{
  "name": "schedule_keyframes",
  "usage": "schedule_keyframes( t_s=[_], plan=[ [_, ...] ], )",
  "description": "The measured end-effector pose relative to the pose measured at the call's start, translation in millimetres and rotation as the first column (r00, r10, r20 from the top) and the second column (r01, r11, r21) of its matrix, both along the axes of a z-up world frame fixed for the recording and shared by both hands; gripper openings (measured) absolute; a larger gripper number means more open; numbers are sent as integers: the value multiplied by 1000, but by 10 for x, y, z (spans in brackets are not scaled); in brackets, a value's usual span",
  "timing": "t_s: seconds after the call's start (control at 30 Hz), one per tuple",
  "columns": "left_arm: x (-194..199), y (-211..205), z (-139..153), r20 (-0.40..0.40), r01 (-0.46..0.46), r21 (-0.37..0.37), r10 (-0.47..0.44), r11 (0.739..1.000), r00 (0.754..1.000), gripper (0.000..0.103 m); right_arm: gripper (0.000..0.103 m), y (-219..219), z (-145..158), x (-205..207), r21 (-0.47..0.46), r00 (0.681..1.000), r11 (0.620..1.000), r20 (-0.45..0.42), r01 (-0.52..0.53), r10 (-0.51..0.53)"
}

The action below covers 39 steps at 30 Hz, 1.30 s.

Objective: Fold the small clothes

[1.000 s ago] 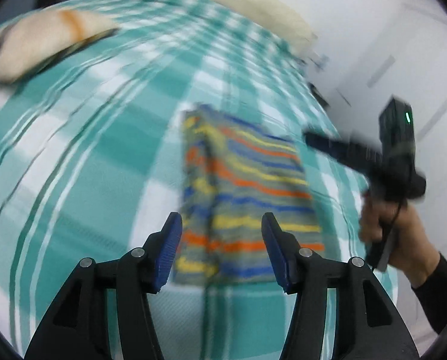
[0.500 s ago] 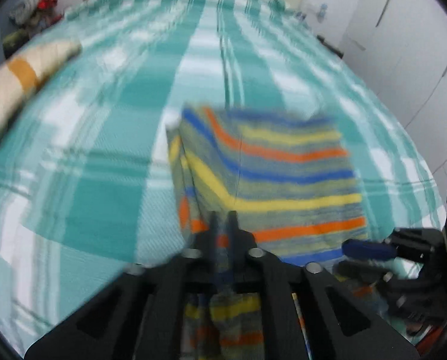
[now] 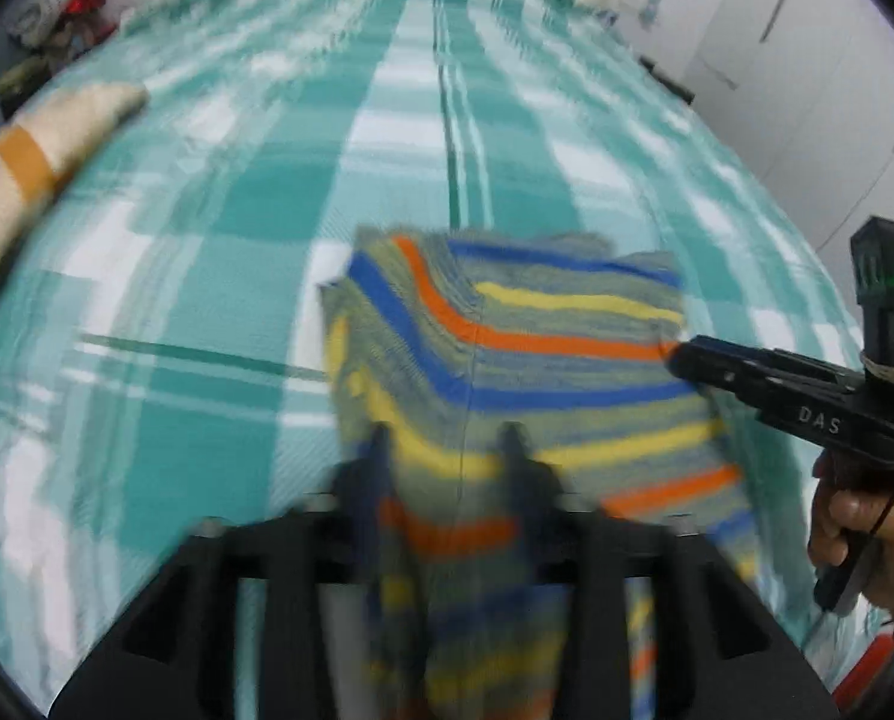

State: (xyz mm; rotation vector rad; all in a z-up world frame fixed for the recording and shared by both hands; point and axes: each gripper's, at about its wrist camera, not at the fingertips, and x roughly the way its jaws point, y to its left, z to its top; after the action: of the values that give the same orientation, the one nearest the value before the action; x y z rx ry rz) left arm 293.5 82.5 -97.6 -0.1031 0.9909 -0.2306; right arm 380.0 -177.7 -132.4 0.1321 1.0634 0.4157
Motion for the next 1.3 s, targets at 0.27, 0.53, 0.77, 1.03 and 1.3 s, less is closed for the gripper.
schedule_keyframes(
  t_s=[0.27, 0.53, 0.77, 1.03, 1.3],
  plan=[
    [-687, 123, -475, -116, -76, 82, 85, 994, 990, 72, 32, 295, 46, -1522, -43, 978, 977, 28, -207, 209],
    [-1209, 125, 36, 51, -142, 141, 136, 980, 989, 91, 75, 162, 369, -2154, -75, 983, 997, 179, -35, 48],
    [-1409, 25, 141, 67, -128, 168, 118, 977, 991, 91, 75, 40, 350, -2295, -126, 990, 992, 143, 13, 5],
    [-1590, -98, 174, 68, -119, 181, 109, 976, 992, 91, 75, -143, 331, -2576, -144, 989, 988, 140, 63, -43],
    [-1678, -156, 18, 39, -116, 204, 111, 972, 993, 91, 75, -229, 169, -2706, -198, 991, 975, 104, 103, -83]
  ],
)
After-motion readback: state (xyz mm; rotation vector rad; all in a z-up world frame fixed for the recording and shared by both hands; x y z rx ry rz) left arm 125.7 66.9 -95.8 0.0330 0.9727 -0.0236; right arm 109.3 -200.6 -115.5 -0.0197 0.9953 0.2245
